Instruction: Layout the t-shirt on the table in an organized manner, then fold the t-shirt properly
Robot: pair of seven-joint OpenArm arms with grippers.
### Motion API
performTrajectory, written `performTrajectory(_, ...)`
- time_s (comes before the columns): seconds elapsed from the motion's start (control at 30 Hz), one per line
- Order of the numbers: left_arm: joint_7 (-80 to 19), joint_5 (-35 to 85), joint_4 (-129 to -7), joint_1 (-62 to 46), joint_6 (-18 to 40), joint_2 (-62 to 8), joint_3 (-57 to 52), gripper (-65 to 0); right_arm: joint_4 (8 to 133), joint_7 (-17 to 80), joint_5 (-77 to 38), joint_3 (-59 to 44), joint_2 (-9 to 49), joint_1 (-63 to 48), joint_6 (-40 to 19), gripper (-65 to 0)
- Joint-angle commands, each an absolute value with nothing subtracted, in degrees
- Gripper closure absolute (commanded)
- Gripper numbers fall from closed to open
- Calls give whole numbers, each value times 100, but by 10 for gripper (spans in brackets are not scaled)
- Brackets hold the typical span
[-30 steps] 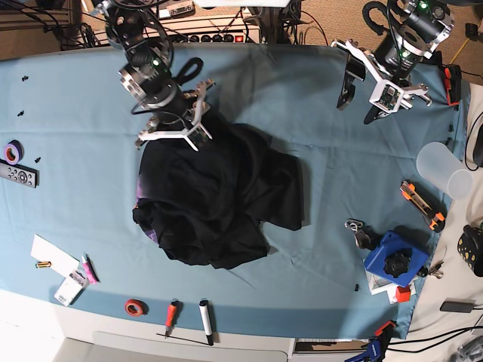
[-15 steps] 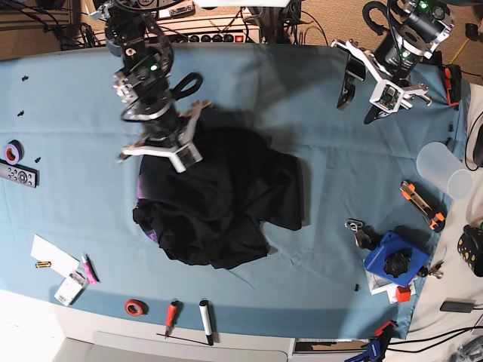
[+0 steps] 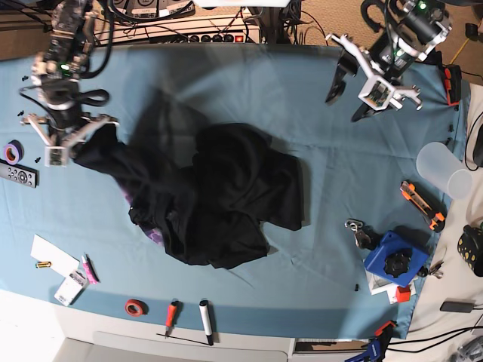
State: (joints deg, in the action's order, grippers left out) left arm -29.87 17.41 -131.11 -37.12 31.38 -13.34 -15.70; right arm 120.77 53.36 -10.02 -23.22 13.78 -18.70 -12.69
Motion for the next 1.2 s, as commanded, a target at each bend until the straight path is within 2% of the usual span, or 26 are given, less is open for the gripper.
performTrajectory(0.0, -2801, 1804, -13102, -3614, 3138, -1372, -1450, -322, 12156, 5207, -1076, -2539, 1396, -1844, -1304, 0)
performTrajectory(0.17, -2792, 1411, -12320, -2875, 3044, -1431, -443, -322, 11815, 5210, -1721, -3164, 1396, -1841, -1588, 0)
performTrajectory(0.27, -2541, 1184, -11959, -2416, 2705, -1426, 102, -322, 11550, 5212, -1844, -3203, 1396, -1841, -1756, 0)
performTrajectory(0.43, -2436, 827, -11666, -1699, 2611, -1387, 899, -322, 11275, 5181, -1863, -3199, 1396, -1793, -1754, 0)
performTrajectory(0.63, -2665, 561, -10912, -1052, 1166, -1020, 1555, -322, 11275, 5186, -1837, -3199, 1396, -1793, -1763, 0)
performTrajectory(0.7, -2766, 558, -10696, -902, 902, -910, 1619, -322, 11275, 5188, -1837, -3199, 1396, -1793, -1802, 0)
performTrajectory(1.0, -3253, 1205, -10167, -585, 1007, -637, 1638, -321, 11275, 5181, -1741, -3199, 1396, -1793, -1863, 0)
performTrajectory(1.07, -3256, 1205, -10162, -585, 1007, -635, 1638, -277, 11275, 5172, -1695, -3199, 1398, -1793, -1863, 0)
performTrajectory(1.17, -3251, 1208, -10086, -585, 1004, -635, 1638, -104, 11275, 5131, -1706, -3199, 1396, -1793, -1863, 0)
